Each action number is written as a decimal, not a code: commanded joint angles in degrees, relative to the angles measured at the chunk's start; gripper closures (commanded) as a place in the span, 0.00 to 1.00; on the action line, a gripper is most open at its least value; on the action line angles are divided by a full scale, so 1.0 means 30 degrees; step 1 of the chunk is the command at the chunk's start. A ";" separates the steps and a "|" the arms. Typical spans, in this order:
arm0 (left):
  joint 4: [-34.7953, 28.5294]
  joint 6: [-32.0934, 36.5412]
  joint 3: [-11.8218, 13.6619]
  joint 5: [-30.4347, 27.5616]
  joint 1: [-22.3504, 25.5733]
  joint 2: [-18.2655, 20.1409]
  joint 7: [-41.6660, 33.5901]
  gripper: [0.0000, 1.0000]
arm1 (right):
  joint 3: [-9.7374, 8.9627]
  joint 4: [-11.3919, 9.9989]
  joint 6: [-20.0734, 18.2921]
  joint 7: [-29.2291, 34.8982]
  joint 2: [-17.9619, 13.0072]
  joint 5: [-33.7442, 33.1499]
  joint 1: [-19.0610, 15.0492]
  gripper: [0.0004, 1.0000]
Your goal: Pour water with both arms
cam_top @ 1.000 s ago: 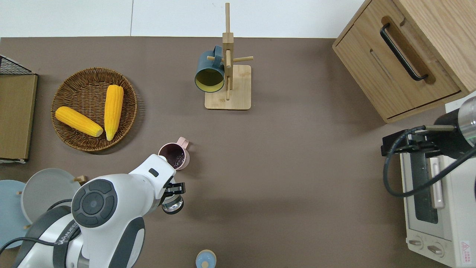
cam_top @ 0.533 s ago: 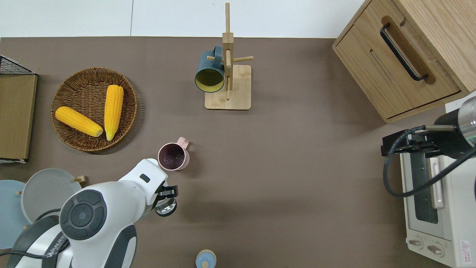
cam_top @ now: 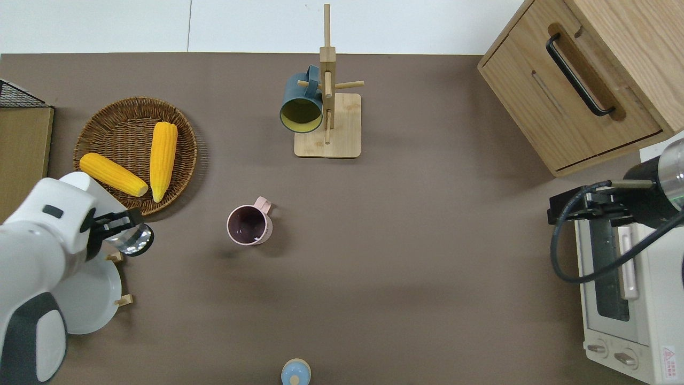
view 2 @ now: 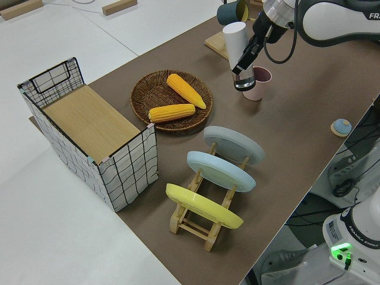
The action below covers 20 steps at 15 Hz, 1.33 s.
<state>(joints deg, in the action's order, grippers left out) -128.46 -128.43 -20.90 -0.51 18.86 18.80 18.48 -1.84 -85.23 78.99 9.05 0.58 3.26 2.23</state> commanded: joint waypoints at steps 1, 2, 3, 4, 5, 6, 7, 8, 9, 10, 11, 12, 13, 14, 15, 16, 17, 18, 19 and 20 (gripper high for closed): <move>0.2967 0.0094 -0.0094 0.0610 0.2228 -0.1015 -0.1843 1.00 | -0.0118 -0.0358 0.0126 -0.0379 -0.0340 0.0145 -0.0244 0.01; 0.4080 0.0094 -0.0094 0.0581 0.2992 -0.1514 -0.2549 1.00 | -0.0118 -0.0387 0.0125 -0.0379 -0.0340 0.0145 -0.0215 0.01; 0.5077 0.0094 -0.0094 0.0552 0.3667 -0.2070 -0.3252 1.00 | -0.0118 -0.0358 0.0125 -0.0379 -0.0340 0.0145 -0.0243 0.01; 0.6044 0.0123 -0.0094 0.0349 0.4399 -0.2511 -0.4361 1.00 | -0.0118 -0.0358 0.0154 -0.0379 -0.0340 0.0145 -0.0244 0.01; 0.6750 0.0123 -0.0065 0.0318 0.4957 -0.3125 -0.5213 1.00 | -0.0118 -0.0358 0.0155 -0.0379 -0.0340 0.0145 -0.0244 0.01; 0.7308 0.0123 -0.0036 0.0201 0.5282 -0.3682 -0.6092 1.00 | -0.0118 -0.0387 0.0155 -0.0379 -0.0340 0.0145 -0.0244 0.01; 0.8300 0.0123 0.0080 0.0171 0.5894 -0.4528 -0.7000 1.00 | -0.0118 -0.0358 0.0155 -0.0379 -0.0340 0.0145 -0.0244 0.01; 0.8977 0.0123 0.0226 0.0026 0.6103 -0.5001 -0.7560 1.00 | -0.0118 -0.0358 0.0126 -0.0379 -0.0340 0.0145 -0.0244 0.01; 0.9767 0.0210 0.0518 -0.0353 0.6250 -0.5586 -0.8233 1.00 | -0.0118 -0.0358 0.0154 -0.0379 -0.0340 0.0145 -0.0244 0.01; 1.0355 0.0240 0.0840 -0.0734 0.6281 -0.6201 -0.9052 1.00 | -0.0118 -0.0358 0.0155 -0.0379 -0.0340 0.0145 -0.0244 0.01; 1.0680 0.0211 0.1220 -0.1259 0.6281 -0.6700 -0.9901 1.00 | -0.0118 -0.0358 0.0155 -0.0379 -0.0340 0.0145 -0.0244 0.01; 1.1002 0.0182 0.1630 -0.1845 0.6339 -0.7140 -1.0808 1.00 | -0.0118 -0.0387 0.0155 -0.0379 -0.0340 0.0145 -0.0244 0.01; 1.1440 0.0124 0.2069 -0.2460 0.6340 -0.7608 -1.1833 1.00 | -0.0118 -0.0358 0.0126 -0.0379 -0.0340 0.0145 -0.0244 0.01; 1.1822 0.0123 0.2480 -0.3104 0.6340 -0.8048 -1.2887 1.00 | -0.0118 -0.0358 0.0125 -0.0379 -0.0340 0.0145 -0.0215 0.01; 1.2232 0.0065 0.3122 -0.4126 0.6369 -0.8662 -1.4348 1.00 | -0.0118 -0.0358 0.0154 -0.0379 -0.0340 0.0145 -0.0243 0.01; 1.2497 0.0036 0.3476 -0.4832 0.6369 -0.9074 -1.5262 1.00 | -0.0118 -0.0358 0.0155 -0.0379 -0.0340 0.0145 -0.0215 0.01; 1.2876 0.0006 0.3857 -0.5622 0.6398 -0.9658 -1.6373 1.00 | -0.0118 -0.0358 0.0126 -0.0379 -0.0340 0.0145 -0.0243 0.01; 1.3170 -0.0023 0.4093 -0.6065 0.6398 -1.0070 -1.6993 1.00 | -0.0118 -0.0358 0.0154 -0.0379 -0.0340 0.0145 -0.0244 0.01; 1.3463 -0.0168 0.4443 -0.6911 0.6398 -1.0567 -1.7985 1.00 | -0.0118 -0.0358 0.0155 -0.0379 -0.0340 0.0145 -0.0215 0.01; 1.3495 -0.0518 0.4592 -0.7702 0.6427 -1.0891 -1.8952 1.00 | -0.0118 -0.0387 0.0126 -0.0379 -0.0340 0.0145 -0.0243 0.01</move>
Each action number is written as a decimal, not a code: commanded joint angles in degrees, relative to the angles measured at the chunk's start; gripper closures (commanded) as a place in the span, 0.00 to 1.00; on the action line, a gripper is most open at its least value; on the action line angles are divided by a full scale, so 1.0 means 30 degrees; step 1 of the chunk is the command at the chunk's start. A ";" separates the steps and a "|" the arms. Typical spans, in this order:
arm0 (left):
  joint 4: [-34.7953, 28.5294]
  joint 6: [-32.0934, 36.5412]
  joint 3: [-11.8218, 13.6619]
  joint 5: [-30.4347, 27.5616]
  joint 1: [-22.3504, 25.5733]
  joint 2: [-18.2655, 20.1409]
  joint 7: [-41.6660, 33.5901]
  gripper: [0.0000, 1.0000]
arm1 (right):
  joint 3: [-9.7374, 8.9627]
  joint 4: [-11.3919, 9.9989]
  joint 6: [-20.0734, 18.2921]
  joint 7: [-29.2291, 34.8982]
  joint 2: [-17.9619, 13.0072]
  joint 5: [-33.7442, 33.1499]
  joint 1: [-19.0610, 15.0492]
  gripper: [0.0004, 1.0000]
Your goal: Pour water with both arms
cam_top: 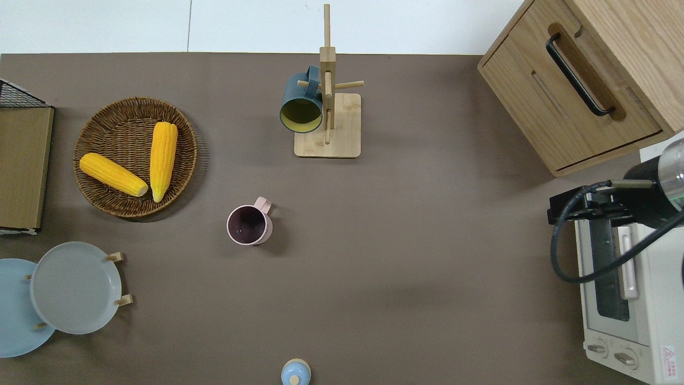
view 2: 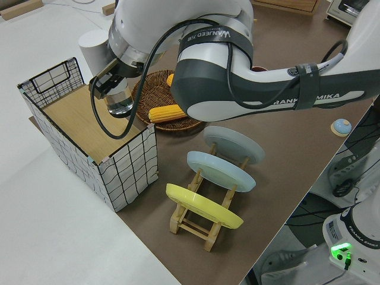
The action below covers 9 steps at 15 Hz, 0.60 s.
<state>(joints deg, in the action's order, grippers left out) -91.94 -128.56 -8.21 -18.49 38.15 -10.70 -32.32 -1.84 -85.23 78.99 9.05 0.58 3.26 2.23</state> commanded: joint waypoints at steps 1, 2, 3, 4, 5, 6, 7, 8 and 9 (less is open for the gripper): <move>0.1292 -0.0968 0.0481 -0.2035 -0.0001 -0.1178 -0.2552 1.00 | -0.0118 -0.0358 0.0125 -0.0379 -0.0340 0.0145 -0.0244 0.01; 0.1263 -0.1553 0.0569 -0.2184 -0.0030 -0.1324 -0.2992 1.00 | -0.0118 -0.0358 0.0125 -0.0379 -0.0340 0.0145 -0.0244 0.01; 0.1176 -0.2197 0.0570 -0.2243 -0.0030 -0.1500 -0.3315 1.00 | -0.0118 -0.0358 0.0125 -0.0379 -0.0340 0.0145 -0.0244 0.01; 0.1175 -0.2726 0.0570 -0.2418 -0.0030 -0.1763 -0.3754 1.00 | -0.0118 -0.0358 0.0154 -0.0379 -0.0340 0.0145 -0.0244 0.01; 0.1175 -0.3369 0.0570 -0.3116 -0.0059 -0.2084 -0.4425 1.00 | -0.0118 -0.0387 0.0154 -0.0379 -0.0340 0.0145 -0.0244 0.01; 0.1146 -0.3869 0.0570 -0.3616 -0.0089 -0.2204 -0.4867 1.00 | -0.0118 -0.0358 0.0125 -0.0379 -0.0340 0.0145 -0.0244 0.01; 0.1117 -0.4222 0.0570 -0.3766 -0.0089 -0.2379 -0.5219 1.00 | -0.0118 -0.0358 0.0125 -0.0379 -0.0340 0.0145 -0.0244 0.01; 0.1029 -0.4312 0.0570 -0.3796 -0.0118 -0.2526 -0.5368 1.00 | -0.0118 -0.0358 0.0154 -0.0379 -0.0340 0.0145 -0.0244 0.01; 0.1028 -0.4313 0.0570 -0.3767 -0.0118 -0.2672 -0.5486 1.00 | -0.0118 -0.0358 0.0125 -0.0379 -0.0340 0.0145 -0.0244 0.01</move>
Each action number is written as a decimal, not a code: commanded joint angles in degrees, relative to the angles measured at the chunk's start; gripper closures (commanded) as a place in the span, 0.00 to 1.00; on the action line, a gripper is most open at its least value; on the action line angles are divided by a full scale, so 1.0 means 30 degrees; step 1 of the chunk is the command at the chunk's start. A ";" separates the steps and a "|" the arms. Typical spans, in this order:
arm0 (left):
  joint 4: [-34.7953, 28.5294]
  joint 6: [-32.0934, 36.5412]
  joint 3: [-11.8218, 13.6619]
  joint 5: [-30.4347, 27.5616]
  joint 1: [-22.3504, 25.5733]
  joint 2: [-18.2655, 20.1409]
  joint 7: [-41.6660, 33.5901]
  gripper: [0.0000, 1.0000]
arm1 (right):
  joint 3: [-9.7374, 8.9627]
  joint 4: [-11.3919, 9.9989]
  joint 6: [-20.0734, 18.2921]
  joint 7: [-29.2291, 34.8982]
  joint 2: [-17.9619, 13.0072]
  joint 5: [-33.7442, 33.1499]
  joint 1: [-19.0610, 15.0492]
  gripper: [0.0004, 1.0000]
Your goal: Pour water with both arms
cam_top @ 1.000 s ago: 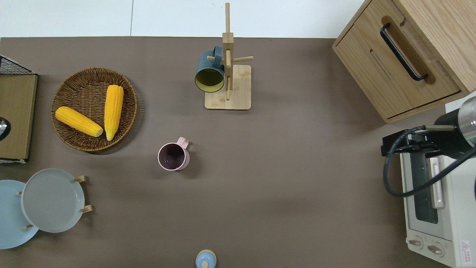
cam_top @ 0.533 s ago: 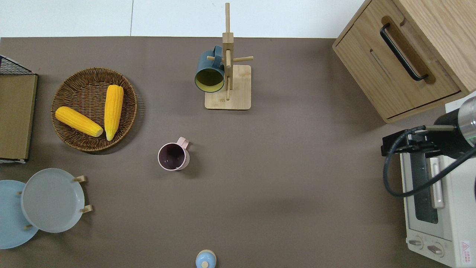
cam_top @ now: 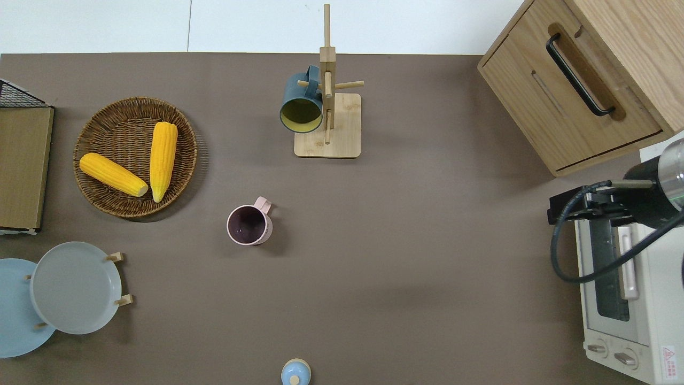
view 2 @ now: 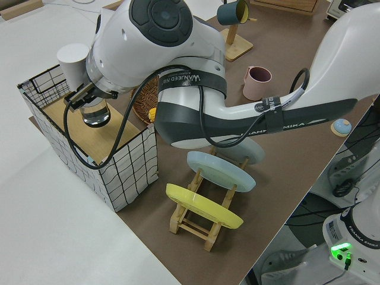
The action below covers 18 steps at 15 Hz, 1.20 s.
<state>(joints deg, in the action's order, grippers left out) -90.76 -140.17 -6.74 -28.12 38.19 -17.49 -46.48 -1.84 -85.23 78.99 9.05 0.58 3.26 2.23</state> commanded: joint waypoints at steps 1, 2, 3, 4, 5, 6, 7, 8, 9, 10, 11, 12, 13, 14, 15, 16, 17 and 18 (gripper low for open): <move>0.0604 -0.0444 0.0077 -0.0589 -0.0160 -0.0614 -0.1143 1.00 | -0.0118 -0.0387 0.0125 -0.0379 -0.0340 0.0145 -0.0215 0.01; 0.0604 -0.0444 0.0048 -0.0589 -0.0189 -0.0732 -0.1205 1.00 | -0.0118 -0.0358 0.0125 -0.0379 -0.0340 0.0145 -0.0214 0.01; 0.0604 -0.0444 0.0048 -0.0589 -0.0247 -0.0878 -0.1234 1.00 | -0.0118 -0.0358 0.0125 -0.0379 -0.0340 0.0145 -0.0243 0.01; 0.0372 -0.0705 0.0048 -0.0647 -0.0306 -0.0909 -0.1235 1.00 | -0.0118 -0.0358 0.0154 -0.0379 -0.0340 0.0145 -0.0244 0.01; 0.0224 -0.0998 -0.0039 -0.0648 -0.0307 -0.0938 -0.1235 1.00 | -0.0118 -0.0387 0.0154 -0.0379 -0.0340 0.0145 -0.0244 0.01; 0.0194 -0.1030 -0.0040 -0.0648 -0.0307 -0.0938 -0.1206 1.00 | -0.0118 -0.0358 0.0125 -0.0379 -0.0340 0.0145 -0.0244 0.01; 0.0194 -0.1030 -0.0069 -0.0648 -0.0307 -0.0938 -0.1234 1.00 | -0.0118 -0.0358 0.0154 -0.0379 -0.0340 0.0145 -0.0244 0.01; 0.0194 -0.1030 -0.0069 -0.0648 -0.0307 -0.0938 -0.1235 1.00 | -0.0118 -0.0358 0.0125 -0.0379 -0.0340 0.0145 -0.0244 0.01; 0.0194 -0.1030 -0.0069 -0.0648 -0.0278 -0.1054 -0.1235 1.00 | -0.0118 -0.0358 0.0154 -0.0379 -0.0340 0.0145 -0.0215 0.01; 0.0194 -0.1030 -0.0069 -0.0735 -0.0277 -0.1143 -0.1235 0.97 | -0.0118 -0.0387 0.0154 -0.0379 -0.0340 0.0145 -0.0214 0.01; 0.0194 -0.1030 -0.0069 -0.0736 -0.0277 -0.1172 -0.1235 0.73 | -0.0118 -0.0387 0.0154 -0.0379 -0.0340 0.0145 -0.0243 0.01; 0.0194 -0.1030 -0.0069 -0.0736 -0.0277 -0.1202 -0.1235 0.47 | -0.0118 -0.0358 0.0125 -0.0379 -0.0340 0.0145 -0.0244 0.01; 0.0194 -0.1030 -0.0069 -0.0736 -0.0277 -0.1231 -0.1235 0.27 | -0.0118 -0.0358 0.0154 -0.0379 -0.0340 0.0145 -0.0244 0.01; 0.0194 -0.1030 -0.0069 -0.0736 -0.0248 -0.1289 -0.1206 0.03 | -0.0118 -0.0358 0.0125 -0.0379 -0.0340 0.0145 -0.0244 0.01; 0.0194 -0.1030 -0.0069 -0.0736 -0.0219 -0.1319 -0.1205 0.00 | -0.0118 -0.0358 0.0154 -0.0379 -0.0340 0.0145 -0.0244 0.01; 0.0194 -0.1030 -0.0040 -0.0736 -0.0219 -0.1319 -0.1176 0.00 | -0.0118 -0.0358 0.0125 -0.0379 -0.0340 0.0145 -0.0244 0.01; 0.0194 -0.1001 -0.0040 -0.0736 -0.0219 -0.1319 -0.1147 0.00 | -0.0118 -0.0358 0.0125 -0.0379 -0.0340 0.0145 -0.0244 0.01; 0.0223 -0.0972 -0.0040 -0.0707 -0.0219 -0.1319 -0.0944 0.00 | -0.0118 -0.0358 0.0125 -0.0379 -0.0340 0.0145 -0.0244 0.01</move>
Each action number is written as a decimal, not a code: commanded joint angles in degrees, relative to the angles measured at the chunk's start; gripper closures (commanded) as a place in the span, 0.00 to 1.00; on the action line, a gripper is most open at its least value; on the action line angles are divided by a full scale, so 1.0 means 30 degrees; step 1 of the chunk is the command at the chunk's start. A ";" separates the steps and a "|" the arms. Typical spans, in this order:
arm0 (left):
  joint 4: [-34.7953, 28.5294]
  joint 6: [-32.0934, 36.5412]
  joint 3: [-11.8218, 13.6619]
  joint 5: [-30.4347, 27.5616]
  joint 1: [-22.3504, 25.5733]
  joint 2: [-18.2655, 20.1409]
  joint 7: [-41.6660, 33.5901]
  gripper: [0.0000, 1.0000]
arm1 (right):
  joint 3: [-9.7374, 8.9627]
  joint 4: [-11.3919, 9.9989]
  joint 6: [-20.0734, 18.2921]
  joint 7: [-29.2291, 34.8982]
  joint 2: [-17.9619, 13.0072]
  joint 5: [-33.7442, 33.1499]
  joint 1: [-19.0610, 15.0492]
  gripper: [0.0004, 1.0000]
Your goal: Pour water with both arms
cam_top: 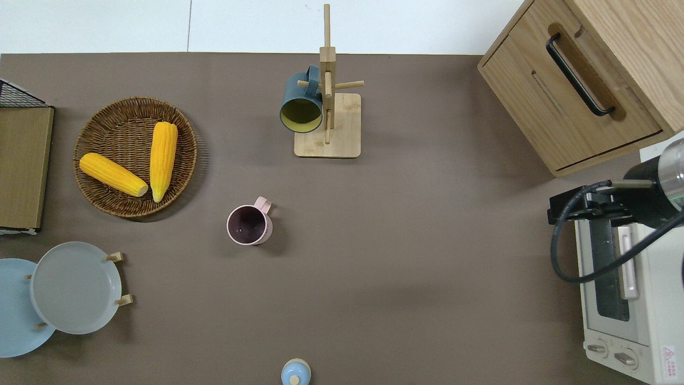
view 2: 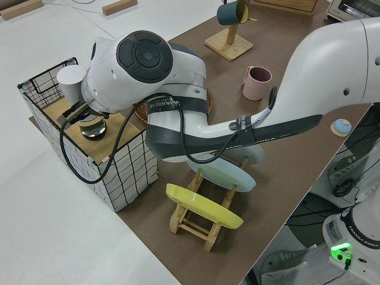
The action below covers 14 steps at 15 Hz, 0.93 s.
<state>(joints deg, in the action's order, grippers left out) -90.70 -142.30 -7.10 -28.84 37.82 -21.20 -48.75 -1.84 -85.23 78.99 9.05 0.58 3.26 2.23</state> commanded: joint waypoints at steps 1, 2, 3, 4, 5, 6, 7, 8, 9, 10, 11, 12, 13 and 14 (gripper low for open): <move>0.0203 -0.0002 0.0168 -0.0379 -0.0156 -0.0022 0.0161 0.00 | -0.0118 -0.0358 0.0125 -0.0379 -0.0340 0.0145 -0.0244 0.01; 0.0203 0.0291 0.0169 -0.0146 -0.0185 0.0065 0.0687 0.00 | -0.0118 -0.0358 0.0125 -0.0379 -0.0340 0.0145 -0.0244 0.01; 0.0261 0.1019 0.0198 0.0291 -0.0157 0.0182 0.1214 0.00 | -0.0118 -0.0358 0.0154 -0.0379 -0.0340 0.0145 -0.0244 0.01; 0.0349 0.1664 0.0198 0.0992 -0.0127 0.0270 0.1684 0.00 | -0.0118 -0.0358 0.0154 -0.0379 -0.0340 0.0145 -0.0215 0.01; 0.0495 0.2280 0.0198 0.1956 -0.0069 0.0329 0.2268 0.00 | -0.0118 -0.0387 0.0154 -0.0379 -0.0340 0.0145 -0.0243 0.01; 0.0670 0.2895 0.0198 0.2807 -0.0069 0.0504 0.2912 0.00 | -0.0118 -0.0358 0.0154 -0.0379 -0.0340 0.0145 -0.0244 0.01; 0.0730 0.3481 0.0198 0.3482 -0.0069 0.0593 0.3441 0.00 | -0.0118 -0.0358 0.0125 -0.0379 -0.0340 0.0145 -0.0215 0.01; 0.0759 0.4067 0.0198 0.4040 -0.0098 0.0796 0.3736 0.00 | -0.0118 -0.0387 0.0154 -0.0379 -0.0340 0.0145 -0.0243 0.01; 0.0876 0.4595 0.0227 0.4307 -0.0098 0.0972 0.3884 0.00 | -0.0118 -0.0358 0.0125 -0.0379 -0.0340 0.0145 -0.0244 0.01; 0.1167 0.5209 0.0227 0.4599 -0.0098 0.1003 0.3886 0.00 | -0.0118 -0.0358 0.0125 -0.0379 -0.0340 0.0145 -0.0244 0.01; 0.1518 0.6028 0.0256 0.5008 -0.0098 0.1091 0.3944 0.00 | -0.0118 -0.0387 0.0125 -0.0379 -0.0340 0.0145 -0.0244 0.01; 0.1812 0.6790 0.0257 0.5418 -0.0040 0.1120 0.4147 0.00 | -0.0118 -0.0387 0.0154 -0.0379 -0.0340 0.0145 -0.0215 0.01; 0.2279 0.7552 0.0257 0.5829 -0.0010 0.1121 0.4439 0.00 | -0.0118 -0.0358 0.0154 -0.0379 -0.0340 0.0145 -0.0243 0.01; 0.2660 0.8226 0.0257 0.6210 -0.0010 0.1150 0.4616 0.00 | -0.0118 -0.0358 0.0154 -0.0379 -0.0340 0.0145 -0.0244 0.01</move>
<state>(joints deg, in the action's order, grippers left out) -86.21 -123.66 -6.81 -14.13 37.88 -18.03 -37.47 -1.84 -85.23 78.99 9.05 0.58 3.26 2.23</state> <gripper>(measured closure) 0.000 0.013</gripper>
